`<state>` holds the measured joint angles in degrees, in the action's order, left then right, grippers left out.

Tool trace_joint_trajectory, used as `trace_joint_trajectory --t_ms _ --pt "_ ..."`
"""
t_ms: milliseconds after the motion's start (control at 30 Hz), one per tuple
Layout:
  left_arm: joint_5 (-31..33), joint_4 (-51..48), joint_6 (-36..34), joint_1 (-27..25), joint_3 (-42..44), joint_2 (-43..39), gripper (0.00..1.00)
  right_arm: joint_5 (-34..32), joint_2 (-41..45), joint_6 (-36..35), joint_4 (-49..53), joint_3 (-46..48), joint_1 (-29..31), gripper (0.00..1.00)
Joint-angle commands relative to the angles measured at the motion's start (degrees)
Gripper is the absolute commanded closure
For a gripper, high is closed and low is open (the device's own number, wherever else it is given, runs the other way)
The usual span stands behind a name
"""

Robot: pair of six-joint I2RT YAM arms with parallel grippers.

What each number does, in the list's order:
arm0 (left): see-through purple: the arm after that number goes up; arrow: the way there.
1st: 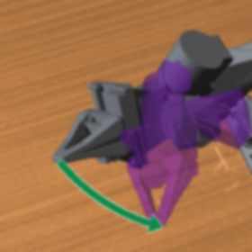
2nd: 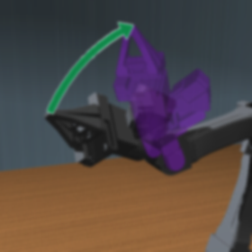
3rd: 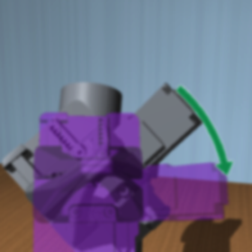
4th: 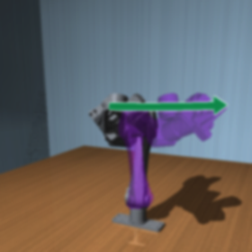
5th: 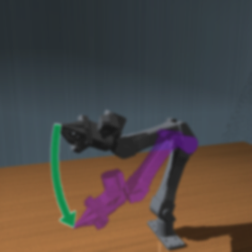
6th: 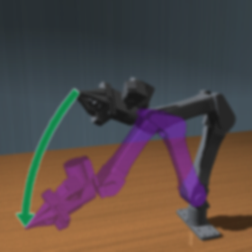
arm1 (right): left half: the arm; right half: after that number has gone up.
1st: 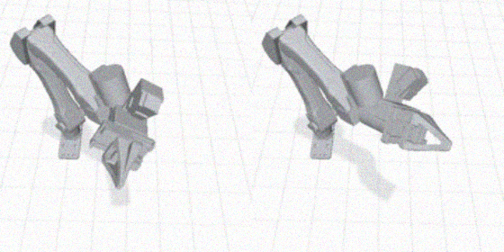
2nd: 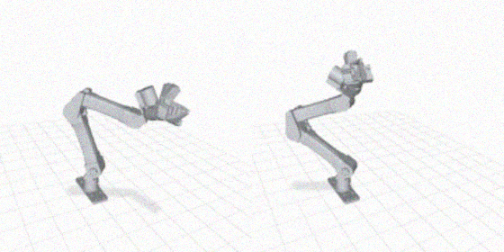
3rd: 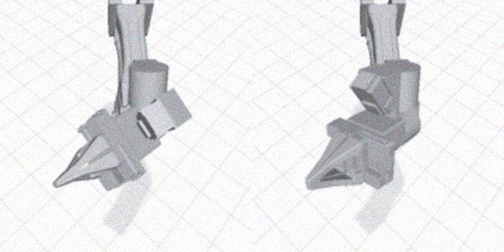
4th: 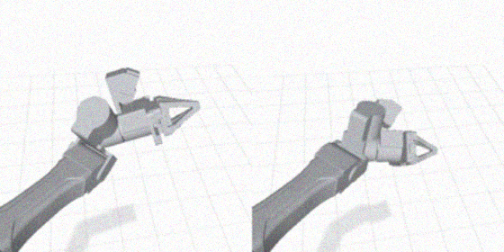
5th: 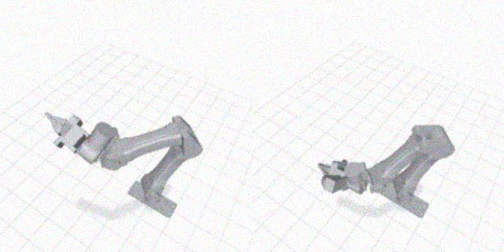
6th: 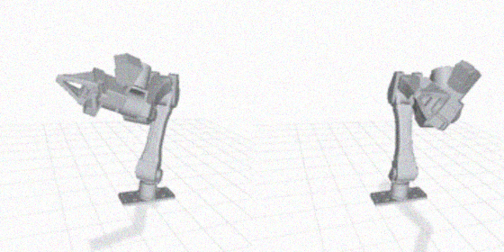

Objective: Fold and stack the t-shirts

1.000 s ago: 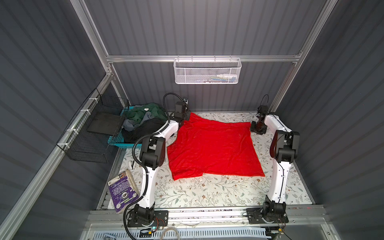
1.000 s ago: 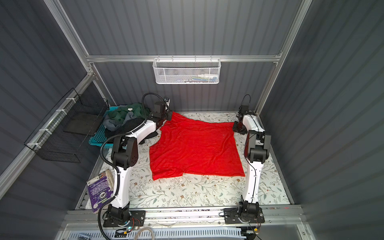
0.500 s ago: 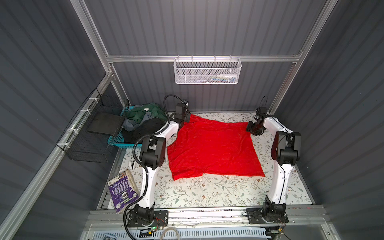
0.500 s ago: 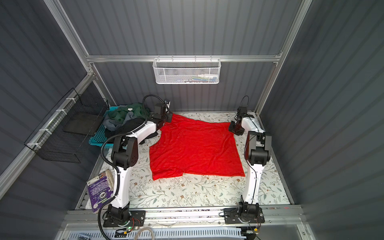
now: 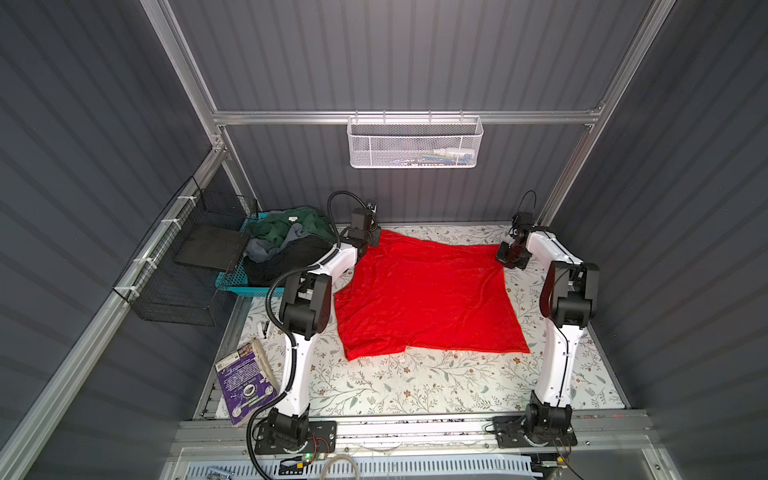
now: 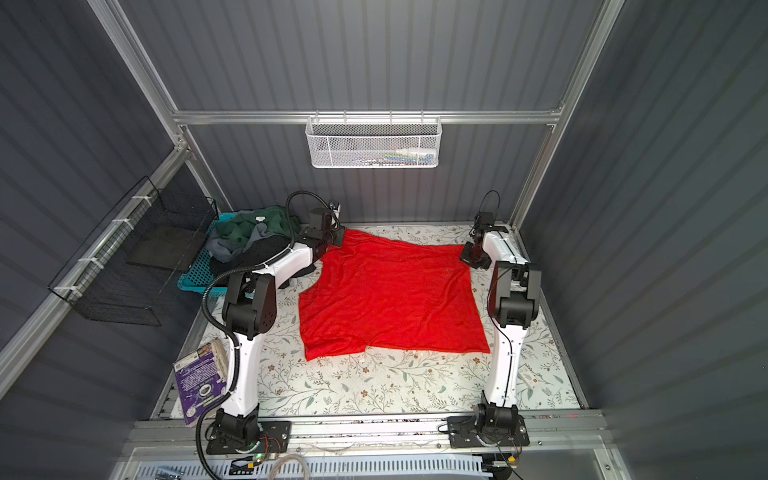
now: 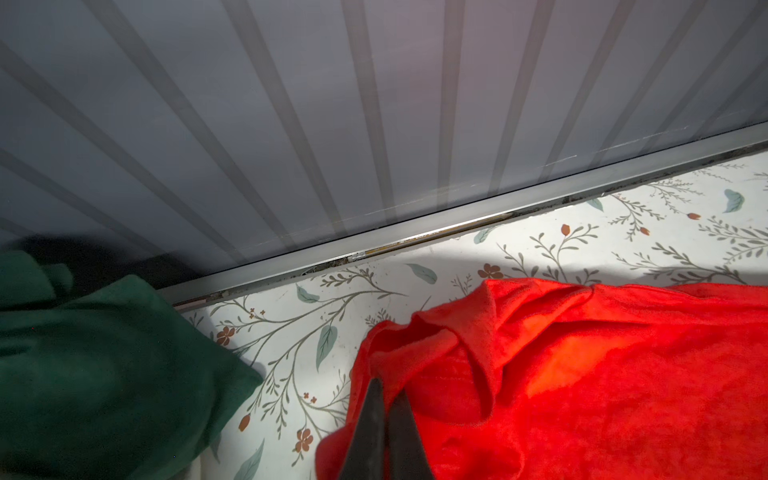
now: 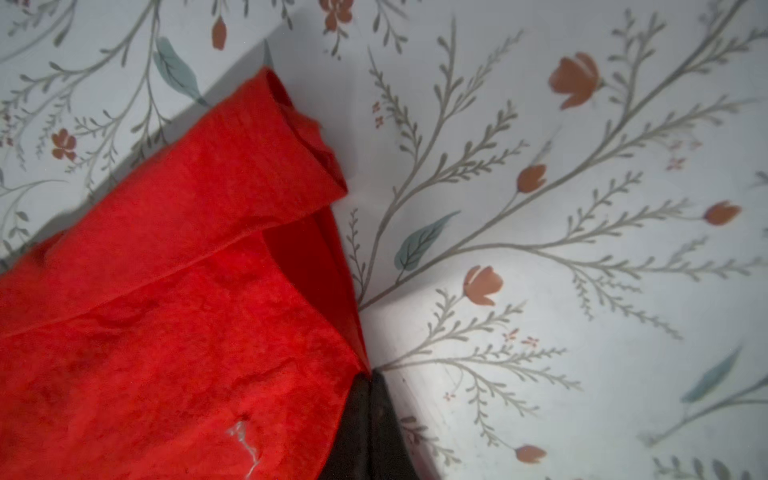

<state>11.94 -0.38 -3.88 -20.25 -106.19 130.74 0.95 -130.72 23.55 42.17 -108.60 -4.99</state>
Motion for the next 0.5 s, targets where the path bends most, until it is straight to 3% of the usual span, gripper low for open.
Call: trace_joint_trajectory --t_ms 0,233,467 --pt "0.5 -0.4 0.1 0.1 0.4 -1.5 1.00 -1.8 -1.5 0.7 3.0 -0.8 -0.3 1.00" --pt "4.2 0.0 0.1 0.1 2.3 -2.4 1.00 -3.0 2.2 1.9 1.4 5.8 -0.6 1.00" --pt "4.3 3.1 0.5 0.2 7.3 -5.1 1.00 0.8 11.1 4.5 -5.7 22.7 -0.8 1.00"
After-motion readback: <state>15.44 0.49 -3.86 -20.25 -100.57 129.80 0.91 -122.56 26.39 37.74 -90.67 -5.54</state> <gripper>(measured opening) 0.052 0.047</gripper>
